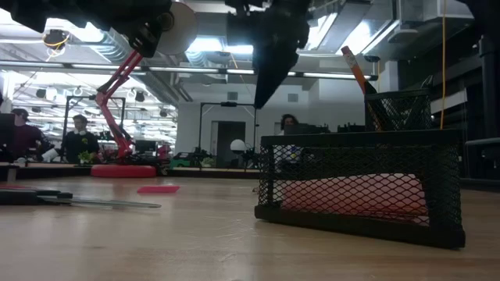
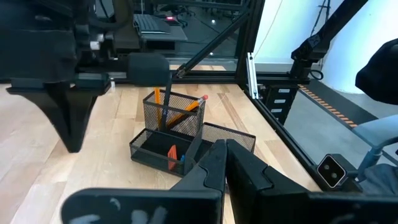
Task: Pick and place office supplies into organizer
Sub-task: Put the pink binder clip into the desk organizer
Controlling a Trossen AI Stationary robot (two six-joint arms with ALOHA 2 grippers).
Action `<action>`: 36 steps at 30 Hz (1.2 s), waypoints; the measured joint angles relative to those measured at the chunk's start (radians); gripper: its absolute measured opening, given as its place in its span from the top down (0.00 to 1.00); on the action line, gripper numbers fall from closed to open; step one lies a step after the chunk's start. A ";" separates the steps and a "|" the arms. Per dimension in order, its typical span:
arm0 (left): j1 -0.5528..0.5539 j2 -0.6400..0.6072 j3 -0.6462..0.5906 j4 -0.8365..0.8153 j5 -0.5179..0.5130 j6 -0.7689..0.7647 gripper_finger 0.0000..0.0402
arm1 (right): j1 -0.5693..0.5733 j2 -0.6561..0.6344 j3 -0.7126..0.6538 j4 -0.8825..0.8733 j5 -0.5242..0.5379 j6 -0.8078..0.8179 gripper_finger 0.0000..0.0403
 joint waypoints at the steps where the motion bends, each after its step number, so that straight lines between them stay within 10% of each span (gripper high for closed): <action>1: 0.000 0.000 0.000 0.000 0.000 0.000 0.99 | 0.000 0.002 0.000 0.000 0.007 -0.013 0.99; 36: 0.000 0.000 0.000 0.000 0.000 0.000 0.99 | 0.067 0.005 -0.218 0.238 0.007 0.234 0.53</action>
